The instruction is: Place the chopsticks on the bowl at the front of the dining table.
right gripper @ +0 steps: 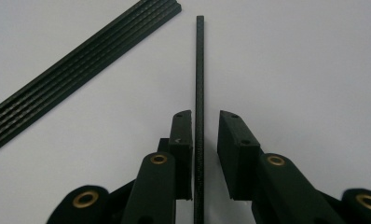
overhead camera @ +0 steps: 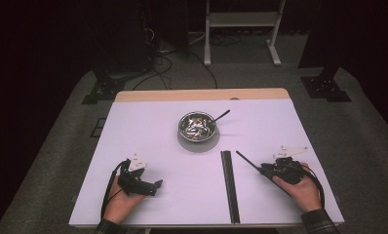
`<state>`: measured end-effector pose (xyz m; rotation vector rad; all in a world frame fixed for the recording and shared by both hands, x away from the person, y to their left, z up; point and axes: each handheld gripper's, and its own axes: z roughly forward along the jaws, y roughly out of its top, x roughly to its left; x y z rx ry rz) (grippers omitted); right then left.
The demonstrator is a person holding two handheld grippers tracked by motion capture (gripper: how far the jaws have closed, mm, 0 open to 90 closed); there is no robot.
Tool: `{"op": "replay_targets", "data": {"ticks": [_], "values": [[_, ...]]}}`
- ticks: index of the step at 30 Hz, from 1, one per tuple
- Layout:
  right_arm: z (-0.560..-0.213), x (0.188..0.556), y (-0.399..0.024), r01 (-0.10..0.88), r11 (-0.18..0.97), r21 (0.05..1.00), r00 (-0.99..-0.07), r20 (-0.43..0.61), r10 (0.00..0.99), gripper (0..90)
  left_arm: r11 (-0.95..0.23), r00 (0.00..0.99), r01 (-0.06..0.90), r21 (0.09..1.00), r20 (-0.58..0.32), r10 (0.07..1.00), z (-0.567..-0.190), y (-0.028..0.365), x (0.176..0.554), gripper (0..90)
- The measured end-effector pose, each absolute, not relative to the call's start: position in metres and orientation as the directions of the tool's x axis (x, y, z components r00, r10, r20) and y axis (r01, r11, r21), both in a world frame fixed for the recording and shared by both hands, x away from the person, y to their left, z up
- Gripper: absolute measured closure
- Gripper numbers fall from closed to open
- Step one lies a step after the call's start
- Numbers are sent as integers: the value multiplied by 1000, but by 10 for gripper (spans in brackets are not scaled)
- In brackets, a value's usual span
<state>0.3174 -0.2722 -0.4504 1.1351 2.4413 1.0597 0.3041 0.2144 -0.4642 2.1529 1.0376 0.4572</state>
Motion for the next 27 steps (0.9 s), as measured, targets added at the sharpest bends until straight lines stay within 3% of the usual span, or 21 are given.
{"op": "replay_targets", "data": {"ticks": [13,27], "values": [[-453,319,-270,569,444,692,-667,73,742,846,-440,618,542,716,15,786,-464,214,304,0],[-454,318,-270,575,439,691,-661,75,747,856,-440,618,542,716,15,786,-464,215,304,0]]}}
